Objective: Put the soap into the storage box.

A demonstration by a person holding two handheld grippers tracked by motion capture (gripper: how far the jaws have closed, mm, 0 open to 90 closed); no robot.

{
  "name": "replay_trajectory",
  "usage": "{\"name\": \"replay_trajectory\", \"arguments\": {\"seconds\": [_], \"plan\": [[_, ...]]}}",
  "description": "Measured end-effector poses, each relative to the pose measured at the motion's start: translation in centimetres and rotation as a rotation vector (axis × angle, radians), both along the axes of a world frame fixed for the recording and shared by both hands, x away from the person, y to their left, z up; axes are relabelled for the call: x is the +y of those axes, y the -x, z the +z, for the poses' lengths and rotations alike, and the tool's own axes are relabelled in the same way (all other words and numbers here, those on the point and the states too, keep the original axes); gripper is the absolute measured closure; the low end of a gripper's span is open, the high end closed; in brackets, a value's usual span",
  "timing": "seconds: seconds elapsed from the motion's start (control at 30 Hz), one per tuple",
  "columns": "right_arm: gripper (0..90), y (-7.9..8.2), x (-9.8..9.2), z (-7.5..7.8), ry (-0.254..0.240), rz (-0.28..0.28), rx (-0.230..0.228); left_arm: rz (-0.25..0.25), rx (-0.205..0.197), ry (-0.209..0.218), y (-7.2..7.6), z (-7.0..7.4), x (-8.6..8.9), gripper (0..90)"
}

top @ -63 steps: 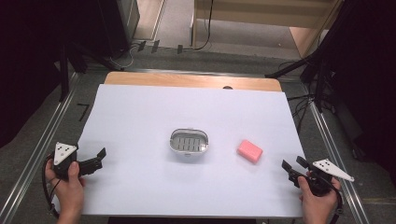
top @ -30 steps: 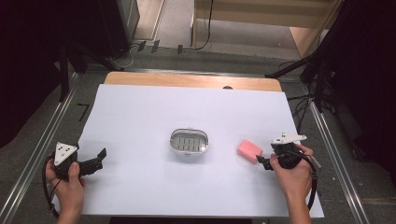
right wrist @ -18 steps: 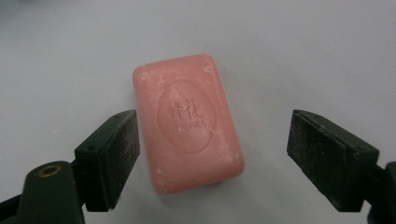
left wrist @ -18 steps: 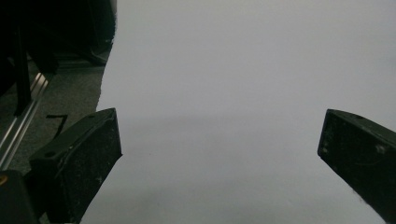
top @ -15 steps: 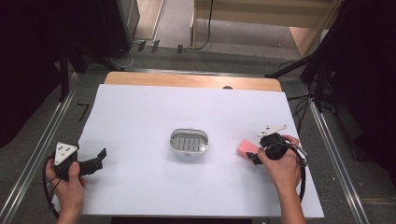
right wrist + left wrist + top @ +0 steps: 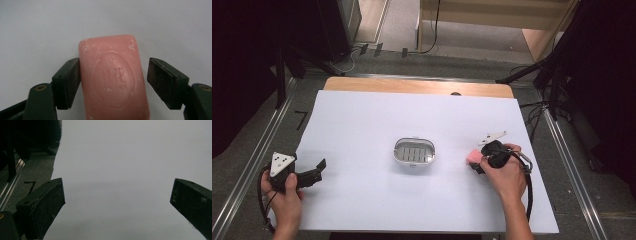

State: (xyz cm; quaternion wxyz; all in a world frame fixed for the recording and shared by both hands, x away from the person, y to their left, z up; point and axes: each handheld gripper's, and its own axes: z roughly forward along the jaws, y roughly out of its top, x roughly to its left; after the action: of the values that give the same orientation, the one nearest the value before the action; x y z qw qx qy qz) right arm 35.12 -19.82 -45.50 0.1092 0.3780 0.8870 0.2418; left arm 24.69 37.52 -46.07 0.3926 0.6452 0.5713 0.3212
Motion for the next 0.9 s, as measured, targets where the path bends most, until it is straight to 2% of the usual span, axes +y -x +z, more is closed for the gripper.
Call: {"name": "replay_trajectory", "arguments": {"seconds": [0.3, 0.5, 0.63, 0.9], "plan": [[37.3, -0.3, 0.1, -0.3, -0.015, 0.021, 0.023, 0.002, 0.010, -0.019, -0.1, 0.0, -0.1, 0.2], [36.3, 0.1, -0.2, -0.2, 0.000, 0.011, 0.018, -0.007, 0.001, -0.018, 0.0, 0.0, -0.1, 0.2], [35.8, 0.5, -0.8, -0.6, -0.007, 0.001, 0.041, -0.004, 0.008, -0.019, -0.1, 0.0, -0.1, 0.2], [38.4, 0.8, -1.5, -0.8, -0.056, -0.002, 0.038, -0.008, 0.005, -0.020, 0.0, 0.0, -0.1, 0.2]]}}
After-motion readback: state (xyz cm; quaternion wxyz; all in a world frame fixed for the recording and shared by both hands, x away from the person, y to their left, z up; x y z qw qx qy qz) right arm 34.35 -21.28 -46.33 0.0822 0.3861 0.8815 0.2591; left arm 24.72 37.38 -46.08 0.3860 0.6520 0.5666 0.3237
